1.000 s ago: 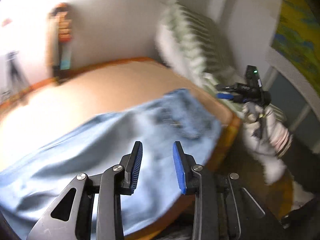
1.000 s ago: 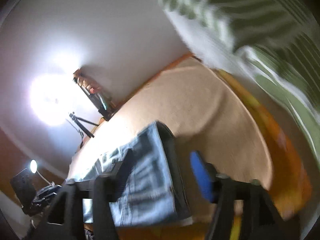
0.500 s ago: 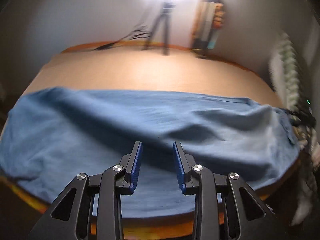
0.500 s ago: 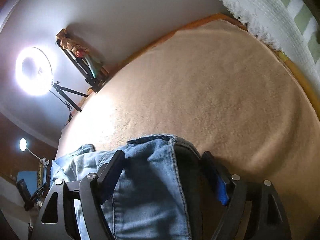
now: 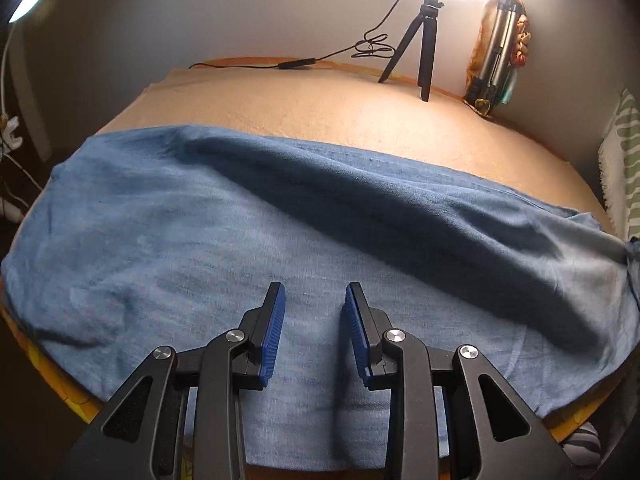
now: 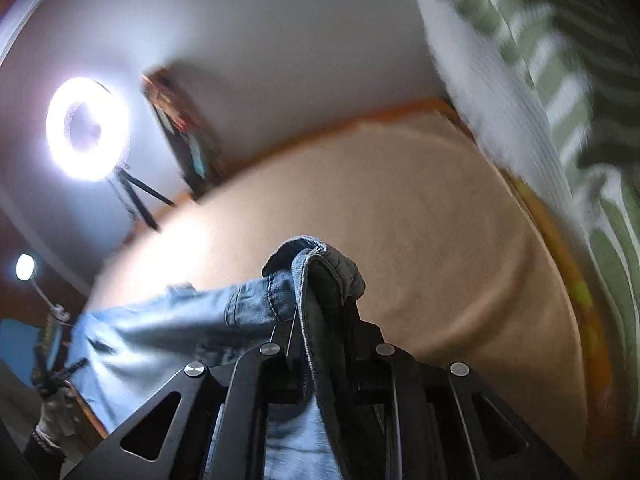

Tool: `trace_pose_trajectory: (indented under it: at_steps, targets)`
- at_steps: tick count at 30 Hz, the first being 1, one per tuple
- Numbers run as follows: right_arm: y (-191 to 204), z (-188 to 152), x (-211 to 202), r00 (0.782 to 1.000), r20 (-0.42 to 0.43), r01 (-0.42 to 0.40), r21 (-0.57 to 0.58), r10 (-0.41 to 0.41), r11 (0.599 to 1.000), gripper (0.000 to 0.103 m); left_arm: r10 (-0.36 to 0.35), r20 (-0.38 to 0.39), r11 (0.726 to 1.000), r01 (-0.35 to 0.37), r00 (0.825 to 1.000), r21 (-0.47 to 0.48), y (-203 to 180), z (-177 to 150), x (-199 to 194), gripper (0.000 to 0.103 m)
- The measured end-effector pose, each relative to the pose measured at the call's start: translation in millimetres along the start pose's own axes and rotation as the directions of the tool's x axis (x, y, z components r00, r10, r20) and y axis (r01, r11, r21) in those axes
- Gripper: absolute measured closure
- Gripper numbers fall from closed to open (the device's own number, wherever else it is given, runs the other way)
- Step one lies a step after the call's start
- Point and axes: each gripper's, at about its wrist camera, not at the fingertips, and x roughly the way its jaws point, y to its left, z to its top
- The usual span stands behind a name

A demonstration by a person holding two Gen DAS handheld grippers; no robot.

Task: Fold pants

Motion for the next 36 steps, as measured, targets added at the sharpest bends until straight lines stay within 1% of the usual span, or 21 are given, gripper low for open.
trace_pose_trajectory:
  at_steps: [1, 3, 4, 6, 8, 10, 11, 12, 13, 15, 17, 20, 25, 26, 27, 28, 29, 30, 31, 34, 36]
  targets:
    - [1, 1, 3, 0.999, -0.016, 0.03, -0.013, -0.03, 0.999, 0.079, 0.0, 0.004, 1.0, 0.0, 1.0, 0.002, 0, 0, 0, 0.074]
    - [9, 4, 2, 0.994, -0.013, 0.109, -0.061, -0.11, 0.992, 0.072, -0.002, 0.011, 1.0, 0.002, 1.0, 0.002, 0, 0, 0, 0.074]
    - [15, 8, -4, 0.99, 0.01, 0.139, -0.095, -0.139, 0.986, 0.062, -0.005, 0.017, 1.0, 0.004, 1.0, 0.002, 1, 0, 0, 0.074]
    - [27, 17, -20, 0.981, 0.064, 0.192, -0.144, -0.184, 0.971, 0.054, -0.009, 0.028, 1.0, 0.009, 1.0, -0.001, 1, -1, 0, 0.074]
    - [50, 27, -31, 0.986, 0.099, 0.155, -0.208, -0.136, 0.966, 0.054, -0.01, 0.04, 1.0, 0.01, 0.999, -0.001, 2, -2, 0, 0.074]
    - [80, 36, -27, 0.995, 0.079, 0.08, -0.291, -0.06, 0.953, 0.051, -0.01, 0.051, 1.0, 0.01, 0.999, 0.001, 2, -4, -1, 0.074]
    - [99, 41, -17, 0.999, 0.037, 0.018, -0.337, -0.006, 0.941, 0.049, -0.012, 0.056, 1.0, 0.012, 0.998, 0.0, 2, -4, -1, 0.074]
    - [112, 43, -8, 1.0, 0.005, -0.022, -0.362, 0.025, 0.932, 0.045, -0.017, 0.061, 1.0, 0.017, 0.998, -0.004, 3, -5, -1, 0.074]
    - [130, 45, 7, 0.998, -0.038, -0.065, -0.389, 0.054, 0.919, 0.045, -0.022, 0.066, 1.0, 0.023, 0.998, -0.007, 4, -6, -2, 0.074]
    - [159, 46, 39, 0.989, -0.122, -0.13, -0.429, 0.086, 0.894, 0.045, -0.031, 0.069, 0.999, 0.031, 0.997, -0.005, 6, -7, -2, 0.074]
    - [177, 45, 67, 0.978, -0.183, -0.172, -0.443, 0.098, 0.88, 0.045, -0.036, 0.069, 0.999, 0.037, 0.997, -0.002, 6, -6, -2, 0.074]
    - [197, 41, 106, 0.953, -0.279, -0.238, -0.44, 0.12, 0.866, 0.045, -0.043, 0.074, 0.999, 0.044, 0.996, 0.0, 7, -6, -3, 0.074]
    - [212, 32, 139, 0.944, -0.327, -0.21, -0.477, 0.049, 0.853, 0.045, -0.057, 0.087, 0.998, 0.057, 0.995, 0.002, 9, -8, -4, 0.074]
    - [213, 30, 142, 0.942, -0.332, -0.21, -0.477, 0.046, 0.853, 0.046, -0.058, 0.088, 0.998, 0.058, 0.994, 0.002, 9, -8, -4, 0.074]
    - [215, 30, 146, 0.941, -0.335, -0.21, -0.474, 0.045, 0.855, 0.058, -0.06, 0.089, 0.998, 0.06, 0.994, 0.003, 10, -8, -4, 0.074]
    - [216, 28, 147, 0.939, -0.34, -0.214, -0.471, 0.048, 0.856, 0.074, -0.061, 0.09, 0.998, 0.061, 0.994, 0.004, 9, -8, -4, 0.074]
    - [216, 27, 147, 0.942, -0.332, -0.211, -0.472, 0.049, 0.856, 0.078, -0.063, 0.091, 0.998, 0.063, 0.994, 0.003, 10, -8, -4, 0.074]
    - [217, 26, 146, 0.945, -0.322, -0.207, -0.475, 0.05, 0.855, 0.085, -0.064, 0.091, 0.998, 0.064, 0.994, 0.004, 10, -8, -4, 0.074]
    - [218, 27, 143, 0.949, -0.31, -0.205, -0.477, 0.054, 0.855, 0.09, -0.066, 0.092, 0.998, 0.065, 0.994, 0.005, 10, -8, -4, 0.074]
    - [216, 32, 120, 0.969, -0.232, -0.193, -0.476, 0.089, 0.858, 0.096, -0.066, 0.097, 0.998, 0.066, 0.993, 0.011, 10, -9, -5, 0.074]
    - [202, 48, 108, 0.982, -0.153, -0.17, -0.432, 0.114, 0.886, 0.099, -0.064, 0.1, 0.998, 0.062, 0.993, 0.019, 9, -9, -6, 0.074]
